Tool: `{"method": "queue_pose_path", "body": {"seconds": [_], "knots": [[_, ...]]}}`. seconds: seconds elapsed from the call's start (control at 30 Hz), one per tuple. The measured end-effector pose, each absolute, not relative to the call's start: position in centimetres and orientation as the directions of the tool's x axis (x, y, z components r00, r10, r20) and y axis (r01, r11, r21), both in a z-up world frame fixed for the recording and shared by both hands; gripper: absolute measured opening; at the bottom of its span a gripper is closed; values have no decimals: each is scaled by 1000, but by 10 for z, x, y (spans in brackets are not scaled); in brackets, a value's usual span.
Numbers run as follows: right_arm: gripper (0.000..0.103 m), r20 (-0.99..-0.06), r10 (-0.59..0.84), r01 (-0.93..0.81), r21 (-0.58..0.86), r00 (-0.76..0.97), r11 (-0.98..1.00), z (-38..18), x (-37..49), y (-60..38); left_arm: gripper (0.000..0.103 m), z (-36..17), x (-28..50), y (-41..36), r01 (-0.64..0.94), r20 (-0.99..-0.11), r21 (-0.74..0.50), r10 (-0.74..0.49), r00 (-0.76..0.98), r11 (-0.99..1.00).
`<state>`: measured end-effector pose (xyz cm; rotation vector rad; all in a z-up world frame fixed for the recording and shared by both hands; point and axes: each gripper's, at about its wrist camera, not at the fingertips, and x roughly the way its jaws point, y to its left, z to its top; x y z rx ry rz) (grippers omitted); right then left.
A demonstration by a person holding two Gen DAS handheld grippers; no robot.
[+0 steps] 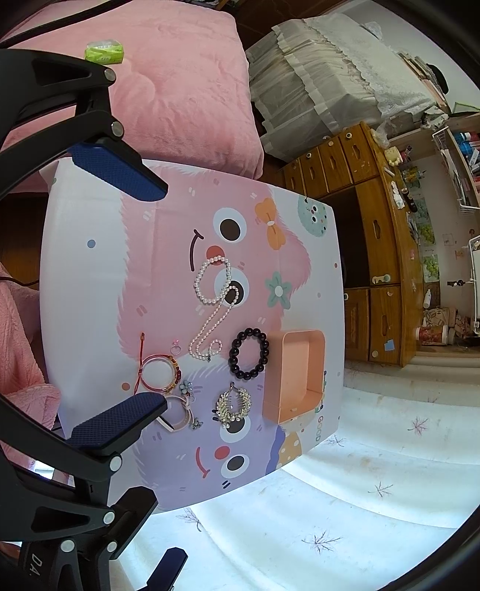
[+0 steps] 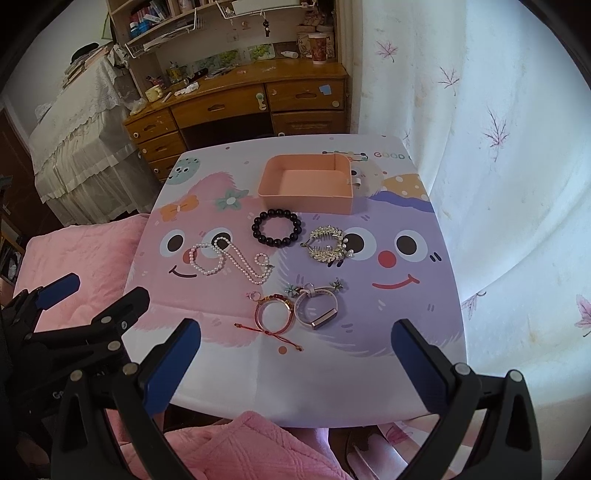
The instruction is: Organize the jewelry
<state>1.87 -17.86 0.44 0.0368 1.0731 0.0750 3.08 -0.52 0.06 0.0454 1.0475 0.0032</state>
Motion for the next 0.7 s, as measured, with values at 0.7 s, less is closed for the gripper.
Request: {"method": "queue_pose_path", "body": {"seconds": [0.7], "knots": [[103,-843,62,-70,29,534,997,15,21,-156,102,4,45,12,68,-848,5,-32,529,998]]}}
